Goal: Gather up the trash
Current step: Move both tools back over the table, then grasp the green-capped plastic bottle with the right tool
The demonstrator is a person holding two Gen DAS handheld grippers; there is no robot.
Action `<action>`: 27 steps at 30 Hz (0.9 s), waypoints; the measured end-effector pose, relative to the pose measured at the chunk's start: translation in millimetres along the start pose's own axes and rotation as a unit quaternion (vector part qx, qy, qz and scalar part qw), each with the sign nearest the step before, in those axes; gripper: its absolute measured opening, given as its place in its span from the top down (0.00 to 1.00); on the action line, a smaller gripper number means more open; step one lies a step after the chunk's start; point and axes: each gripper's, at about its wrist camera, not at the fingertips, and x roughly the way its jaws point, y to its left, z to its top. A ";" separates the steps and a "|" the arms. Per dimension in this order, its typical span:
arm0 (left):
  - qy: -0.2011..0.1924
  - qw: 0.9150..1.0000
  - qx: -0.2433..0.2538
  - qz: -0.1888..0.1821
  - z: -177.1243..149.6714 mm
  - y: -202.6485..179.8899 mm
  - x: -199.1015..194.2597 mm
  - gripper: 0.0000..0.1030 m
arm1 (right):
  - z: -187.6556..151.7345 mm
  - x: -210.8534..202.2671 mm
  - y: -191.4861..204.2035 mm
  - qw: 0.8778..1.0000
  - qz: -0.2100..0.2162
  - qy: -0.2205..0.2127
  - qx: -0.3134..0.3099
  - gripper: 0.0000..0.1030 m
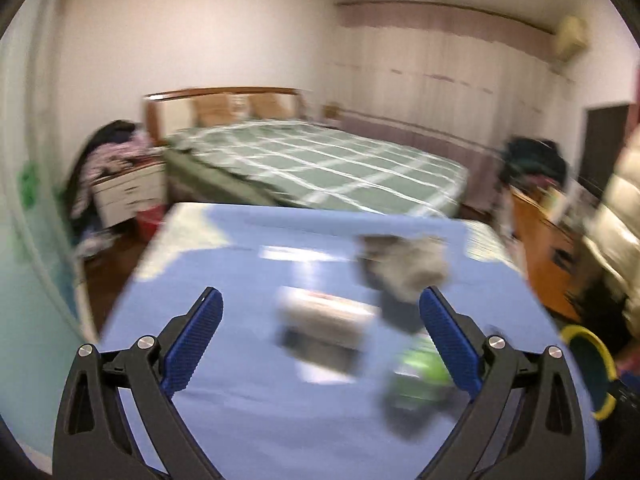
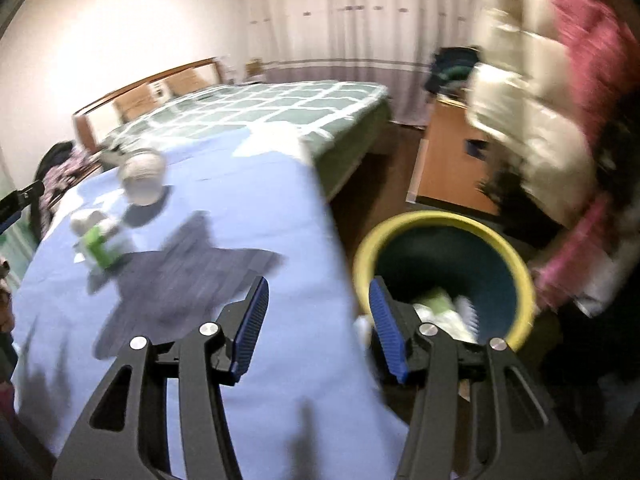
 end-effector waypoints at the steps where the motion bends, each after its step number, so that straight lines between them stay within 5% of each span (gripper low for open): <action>1: -0.005 1.000 -0.005 0.018 1.5 12.8 3.3 0.06 | 4.7 4.4 13.6 1.000 0.013 0.002 -0.010 0.51; 6: -0.026 0.993 -0.015 0.111 -3.0 74.4 24.3 0.06 | 21.2 22.4 74.5 0.996 0.074 0.007 -0.052 0.51; 13: -0.002 0.990 -0.058 0.125 -16.3 103.7 39.2 0.06 | 32.8 51.6 149.4 0.981 0.149 0.024 -0.119 0.44; 23: -0.011 0.986 -0.082 0.141 -21.4 108.1 29.7 0.05 | 35.3 89.0 202.4 0.971 0.163 0.048 -0.170 0.21; 27: -0.016 0.985 -0.075 0.154 -20.1 104.6 27.7 0.05 | 33.5 104.2 210.3 0.971 0.152 0.058 -0.178 0.19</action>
